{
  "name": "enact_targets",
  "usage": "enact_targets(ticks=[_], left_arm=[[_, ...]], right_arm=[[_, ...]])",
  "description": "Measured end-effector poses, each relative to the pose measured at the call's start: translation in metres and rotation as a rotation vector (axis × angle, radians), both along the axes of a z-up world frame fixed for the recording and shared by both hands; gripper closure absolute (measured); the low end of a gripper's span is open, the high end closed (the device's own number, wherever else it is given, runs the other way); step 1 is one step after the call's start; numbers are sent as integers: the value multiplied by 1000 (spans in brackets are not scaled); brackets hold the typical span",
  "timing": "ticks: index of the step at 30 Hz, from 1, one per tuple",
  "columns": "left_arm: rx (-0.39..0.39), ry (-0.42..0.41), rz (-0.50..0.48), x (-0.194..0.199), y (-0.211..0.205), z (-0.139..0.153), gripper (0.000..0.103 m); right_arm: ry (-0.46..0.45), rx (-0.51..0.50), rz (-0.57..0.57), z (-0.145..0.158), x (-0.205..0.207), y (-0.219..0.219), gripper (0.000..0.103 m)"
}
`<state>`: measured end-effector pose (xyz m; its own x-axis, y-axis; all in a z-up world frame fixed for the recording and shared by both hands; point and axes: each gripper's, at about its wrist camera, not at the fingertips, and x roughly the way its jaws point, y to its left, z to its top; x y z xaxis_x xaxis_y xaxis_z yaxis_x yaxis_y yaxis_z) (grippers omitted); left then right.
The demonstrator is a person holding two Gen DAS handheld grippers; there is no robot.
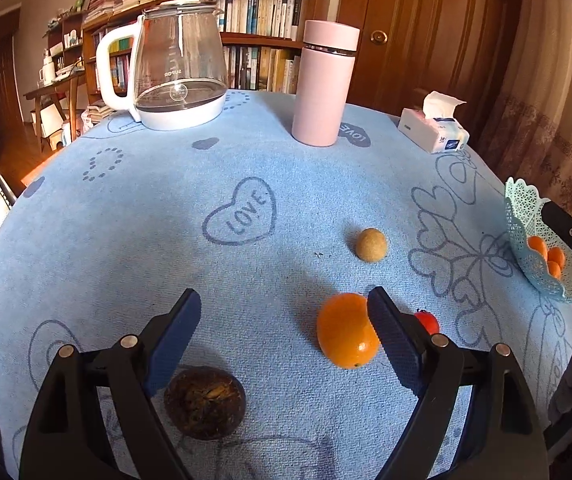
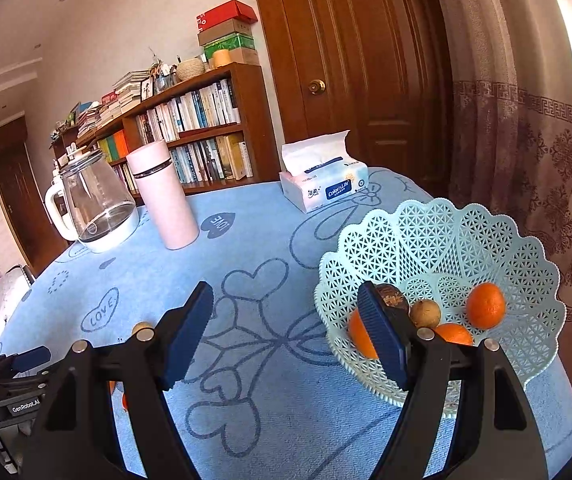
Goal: Organize fruits
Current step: 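Grasp another tangerine with the left tool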
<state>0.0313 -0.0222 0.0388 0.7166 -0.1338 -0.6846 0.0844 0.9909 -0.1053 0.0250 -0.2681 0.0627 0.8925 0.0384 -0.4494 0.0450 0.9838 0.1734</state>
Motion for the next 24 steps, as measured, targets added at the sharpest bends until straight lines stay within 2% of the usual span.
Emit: enact_targets(ticks=[5, 7, 10, 14, 18, 24], left_arm=[[26, -13, -56, -6, -16, -1, 21], [39, -3, -71, -6, -20, -4, 32], [47, 19, -86, -3, -23, -10, 42], [23, 50, -113, 0, -24, -15, 51], [-10, 77, -141, 3, -25, -19, 65], [-25, 42, -134, -1, -22, -12, 65]], right_arm=[[2, -2, 6, -1, 0, 1, 27], [3, 0, 9, -1, 0, 1, 27], [9, 8, 17, -2, 1, 2, 27], [17, 13, 34, -3, 1, 4, 27], [34, 26, 72, -6, 2, 10, 27], [73, 53, 144, -13, 5, 21, 27]])
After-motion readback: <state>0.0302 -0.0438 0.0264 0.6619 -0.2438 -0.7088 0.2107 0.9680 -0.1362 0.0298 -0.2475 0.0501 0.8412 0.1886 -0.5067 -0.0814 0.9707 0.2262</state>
